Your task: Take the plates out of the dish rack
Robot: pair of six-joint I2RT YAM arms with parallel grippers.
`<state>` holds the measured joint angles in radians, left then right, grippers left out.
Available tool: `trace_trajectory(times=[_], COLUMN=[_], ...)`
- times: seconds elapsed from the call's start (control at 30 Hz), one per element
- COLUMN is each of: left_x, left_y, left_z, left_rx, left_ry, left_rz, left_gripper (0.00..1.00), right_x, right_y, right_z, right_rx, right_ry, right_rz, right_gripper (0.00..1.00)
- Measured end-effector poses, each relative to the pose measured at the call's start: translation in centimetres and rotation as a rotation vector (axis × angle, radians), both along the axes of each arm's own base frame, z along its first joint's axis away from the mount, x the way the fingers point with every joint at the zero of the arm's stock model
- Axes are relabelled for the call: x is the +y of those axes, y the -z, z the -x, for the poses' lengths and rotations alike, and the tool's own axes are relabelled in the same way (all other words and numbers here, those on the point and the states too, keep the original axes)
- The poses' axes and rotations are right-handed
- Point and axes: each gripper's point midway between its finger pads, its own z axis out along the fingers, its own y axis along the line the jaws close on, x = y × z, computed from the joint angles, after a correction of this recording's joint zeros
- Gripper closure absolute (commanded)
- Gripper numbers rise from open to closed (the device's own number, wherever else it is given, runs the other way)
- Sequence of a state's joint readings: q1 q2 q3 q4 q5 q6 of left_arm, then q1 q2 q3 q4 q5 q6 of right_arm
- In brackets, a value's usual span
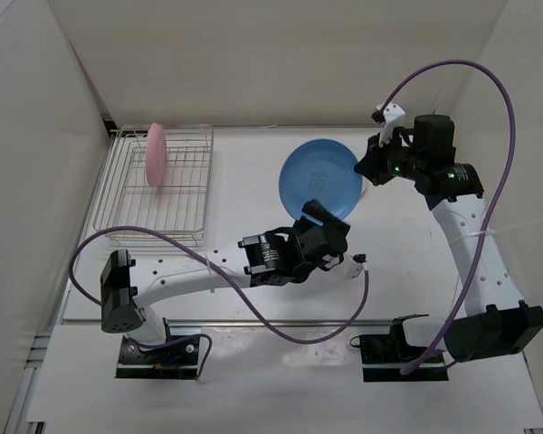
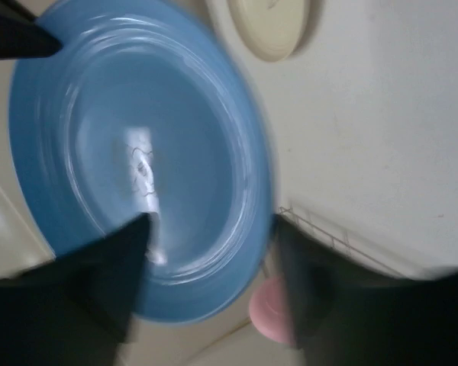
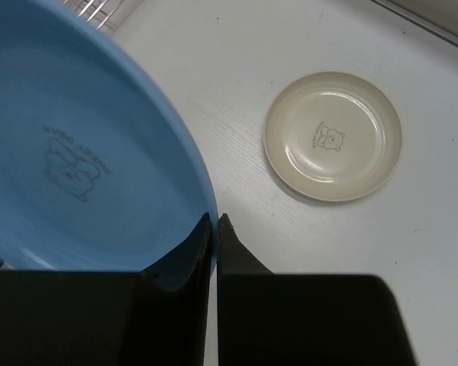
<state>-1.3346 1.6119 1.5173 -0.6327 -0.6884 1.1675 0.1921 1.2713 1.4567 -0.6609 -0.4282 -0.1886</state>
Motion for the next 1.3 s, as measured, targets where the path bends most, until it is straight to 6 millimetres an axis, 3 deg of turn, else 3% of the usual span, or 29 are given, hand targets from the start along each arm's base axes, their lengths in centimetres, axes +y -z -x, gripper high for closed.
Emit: trace_trajectory(times=[0.13, 0.27, 0.43, 0.53, 0.63, 0.7, 0.77, 0.83, 0.97, 1.1, 1.3], left_x=[0.1, 0.3, 1.5, 4.9, 11.6, 17.7, 23.4, 27.4, 32.9, 36.2, 34.5], left_y=[-1.0, -2.7, -8.1, -12.4, -15.7, -15.4, -13.8, -11.8, -7.3, -4.5, -4.8], left_z=[-1.0, -1.8, -4.1, -8.2, -13.9, -16.6, -18.0, -18.4, -18.0, -16.9, -16.2], left_rx=[-0.038, -0.064, -0.094, -0.099, -0.105, -0.097, -0.064, 0.002, 0.211, 0.362, 0.503], left_ry=[-0.037, -0.074, -0.181, -0.356, -0.591, -0.754, -0.897, -0.995, -1.121, -1.193, -1.091], left_rz=[0.044, 0.085, 0.245, 0.387, 0.571, 0.637, 0.681, 0.735, 0.911, 1.083, 1.255], left_gripper=[0.00, 0.00, 0.00, 0.00, 0.00, 0.00, 0.00, 0.00, 0.00, 0.00, 0.00], right_x=[-0.4, -1.3, -4.2, -6.0, -7.6, -8.3, -8.5, -8.5, -8.3, -8.2, -8.4], right_y=[1.7, 5.3, 9.5, 11.2, 12.7, 13.4, 14.1, 14.9, 16.4, 18.7, 21.2], right_z=[-1.6, -4.7, -9.4, -12.3, -15.0, -16.4, -17.5, -18.4, -19.6, -19.8, -19.8], right_rx=[0.045, 0.146, 0.268, 0.312, 0.343, 0.357, 0.366, 0.378, 0.402, 0.448, 0.494], right_ry=[0.052, 0.141, 0.304, 0.392, 0.458, 0.484, 0.495, 0.500, 0.492, 0.488, 0.486], right_rz=[0.035, 0.077, 0.094, 0.082, 0.065, 0.054, 0.047, 0.040, 0.033, 0.042, 0.059], right_gripper=[1.00, 1.00, 1.00, 1.00, 1.00, 1.00, 1.00, 1.00, 1.00, 1.00, 1.00])
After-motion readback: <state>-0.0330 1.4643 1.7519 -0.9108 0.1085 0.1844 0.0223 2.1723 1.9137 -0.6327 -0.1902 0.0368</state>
